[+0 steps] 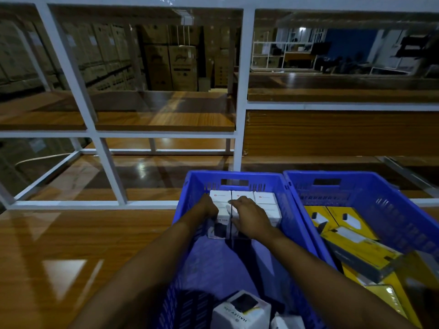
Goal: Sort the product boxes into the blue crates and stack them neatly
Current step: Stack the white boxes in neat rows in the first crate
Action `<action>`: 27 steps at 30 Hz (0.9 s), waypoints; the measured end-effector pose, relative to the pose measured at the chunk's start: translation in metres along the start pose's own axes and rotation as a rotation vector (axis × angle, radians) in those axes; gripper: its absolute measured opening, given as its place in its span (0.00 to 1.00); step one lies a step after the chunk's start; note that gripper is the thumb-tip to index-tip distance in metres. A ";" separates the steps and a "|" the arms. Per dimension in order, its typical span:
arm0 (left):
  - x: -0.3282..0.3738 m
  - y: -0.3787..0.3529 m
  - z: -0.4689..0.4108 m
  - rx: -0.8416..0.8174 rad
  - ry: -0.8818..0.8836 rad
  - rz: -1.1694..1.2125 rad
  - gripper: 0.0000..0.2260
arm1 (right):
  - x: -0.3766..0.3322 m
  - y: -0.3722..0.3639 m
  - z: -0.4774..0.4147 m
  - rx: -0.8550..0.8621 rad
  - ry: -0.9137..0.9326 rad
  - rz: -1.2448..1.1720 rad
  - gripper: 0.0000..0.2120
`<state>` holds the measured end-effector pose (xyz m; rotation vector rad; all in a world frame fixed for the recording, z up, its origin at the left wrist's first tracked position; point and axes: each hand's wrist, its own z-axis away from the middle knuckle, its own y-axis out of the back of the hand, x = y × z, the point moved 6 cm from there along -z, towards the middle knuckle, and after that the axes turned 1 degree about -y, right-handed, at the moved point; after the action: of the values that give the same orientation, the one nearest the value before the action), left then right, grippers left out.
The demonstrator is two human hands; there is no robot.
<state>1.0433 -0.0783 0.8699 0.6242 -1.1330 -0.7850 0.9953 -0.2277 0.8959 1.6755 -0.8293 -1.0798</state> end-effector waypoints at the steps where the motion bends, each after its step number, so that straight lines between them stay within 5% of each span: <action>1: -0.004 0.003 -0.005 0.022 0.016 0.051 0.25 | 0.001 0.004 0.002 -0.002 -0.015 -0.017 0.25; 11: 0.017 0.016 0.059 0.226 -0.174 -0.064 0.38 | -0.001 0.027 0.047 -0.132 -0.042 -0.078 0.16; 21: 0.024 -0.064 0.167 -0.174 -0.136 -0.276 0.15 | -0.014 0.011 0.134 -0.509 0.046 0.037 0.20; 25: 0.030 -0.082 0.199 -0.240 -0.143 -0.298 0.13 | -0.017 0.012 0.158 -0.496 0.071 0.065 0.22; 27: 0.030 -0.088 0.211 -0.306 -0.144 -0.246 0.24 | -0.020 0.015 0.165 -0.485 0.088 0.062 0.23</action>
<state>0.8292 -0.1636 0.8840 0.4584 -1.0483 -1.2049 0.8345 -0.2727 0.8887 1.2704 -0.5062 -1.0550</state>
